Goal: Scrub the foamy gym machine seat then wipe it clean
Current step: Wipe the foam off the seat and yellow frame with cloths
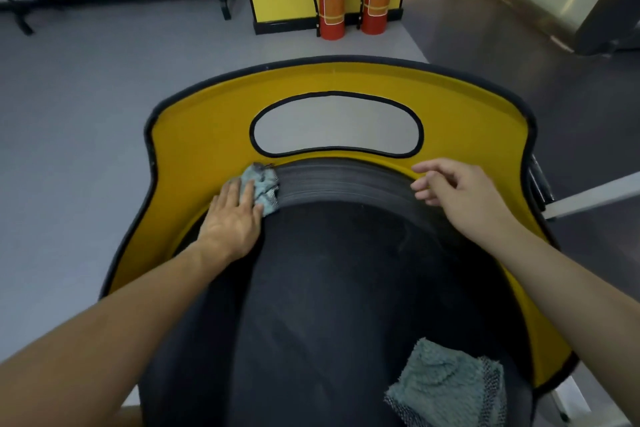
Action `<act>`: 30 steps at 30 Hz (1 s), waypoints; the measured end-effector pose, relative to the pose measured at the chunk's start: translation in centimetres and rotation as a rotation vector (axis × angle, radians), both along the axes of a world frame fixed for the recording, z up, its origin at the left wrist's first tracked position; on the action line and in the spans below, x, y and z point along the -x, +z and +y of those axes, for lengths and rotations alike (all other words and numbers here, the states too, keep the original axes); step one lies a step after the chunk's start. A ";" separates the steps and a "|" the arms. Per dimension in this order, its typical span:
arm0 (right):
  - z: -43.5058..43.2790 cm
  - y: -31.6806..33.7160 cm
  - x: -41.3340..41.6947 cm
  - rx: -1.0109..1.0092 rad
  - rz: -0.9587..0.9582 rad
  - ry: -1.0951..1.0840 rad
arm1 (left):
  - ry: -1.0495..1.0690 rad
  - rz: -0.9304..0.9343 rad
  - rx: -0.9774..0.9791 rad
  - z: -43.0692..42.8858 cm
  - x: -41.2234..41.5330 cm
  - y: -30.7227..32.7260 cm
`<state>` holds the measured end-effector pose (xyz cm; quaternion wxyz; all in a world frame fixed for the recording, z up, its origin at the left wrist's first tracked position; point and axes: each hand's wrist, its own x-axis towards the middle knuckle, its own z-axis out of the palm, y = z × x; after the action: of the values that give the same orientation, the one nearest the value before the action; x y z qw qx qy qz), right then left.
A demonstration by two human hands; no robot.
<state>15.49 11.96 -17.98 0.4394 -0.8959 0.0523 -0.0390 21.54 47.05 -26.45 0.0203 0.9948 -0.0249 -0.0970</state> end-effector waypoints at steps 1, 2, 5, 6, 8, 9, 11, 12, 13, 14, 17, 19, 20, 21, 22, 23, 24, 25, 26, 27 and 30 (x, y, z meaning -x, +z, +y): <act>0.1 -0.1 0.1 0.006 0.011 -0.006 | 0.014 0.006 0.003 0.8 0.7 -0.1; 0.3 -0.1 0.2 0.007 0.022 -0.013 | 0.029 0.008 0.009 1.4 1.3 -0.2; 0.2 -0.1 0.8 -0.023 0.064 -0.042 | 0.043 -0.013 -0.005 1.8 2.2 -0.5; 0.0 0.0 1.1 -0.033 0.075 -0.045 | 0.044 -0.020 -0.007 1.6 2.3 -0.4; -0.6 0.0 1.5 -0.042 0.085 -0.048 | 0.048 -0.022 -0.022 0.8 2.2 -0.2; -1.0 0.0 1.7 -0.047 0.089 -0.050 | 0.044 -0.022 -0.048 0.2 2.1 0.1; -1.6 -0.1 2.1 -0.060 0.097 -0.052 | 0.017 -0.002 -0.075 -1.8 1.9 1.0; -1.9 -0.2 2.2 -0.074 0.096 -0.055 | -0.015 0.010 -0.079 -3.3 1.8 1.5; -2.2 -0.2 2.3 -0.089 0.093 -0.056 | -0.059 0.019 -0.083 -5.1 1.7 1.8; -2.4 -0.3 2.3 -0.099 0.088 -0.056 | -0.100 0.024 -0.081 -7.2 1.5 2.1; -3.1 -0.3 2.0 -0.115 0.070 -0.054 | -0.218 0.004 -0.058 -14.2 1.0 2.2; -3.1 -0.1 1.5 -0.145 0.046 -0.062 | -0.355 -0.003 -0.089 -18.8 1.5 1.7; -3.1 0.0 1.3 -0.169 0.029 -0.067 | -0.453 -0.015 -0.118 -21.2 2.1 1.1; -3.0 0.1 1.0 -0.193 0.010 -0.069 | -0.547 -0.024 -0.143 -23.4 3.1 0.7; -2.9 0.1 0.8 -0.212 -0.003 -0.067 | -0.612 -0.034 -0.134 -25.2 4.3 0.2; -2.8 0.1 0.7 -0.222 -0.009 -0.061 | -0.646 -0.046 -0.092 -26.6 5.4 -0.3; -2.8 0.0 0.6 -0.219 -0.011 -0.057 | -0.657 -0.041 -0.051 -27.6 6.1 -0.4; -2.8 -0.1 0.5 -0.210 -0.012 -0.052 | -0.665 -0.027 -0.030 -28.0 6.6 -0.3; -2.8 -0.3 0.5 -0.194 -0.010 -0.048 | -0.671 -0.022 -0.011 -28.2 6.8 -0.2; -2.9 -0.5 0.5 -0.181 -0.006 -0.044 | -0.678 -0.030 -0.005 -28.1 6.6 -0.1; -2.9 -0.8 0.5 -0.173 0.003 -0.041 | -0.650 -0.058 -0.018 -27.1 4.8 -0.2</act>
<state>15.03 9.02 -18.80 0.5142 -0.8534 0.0745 -0.0419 16.72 19.98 -26.62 -0.0214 0.9373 -0.3407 -0.0705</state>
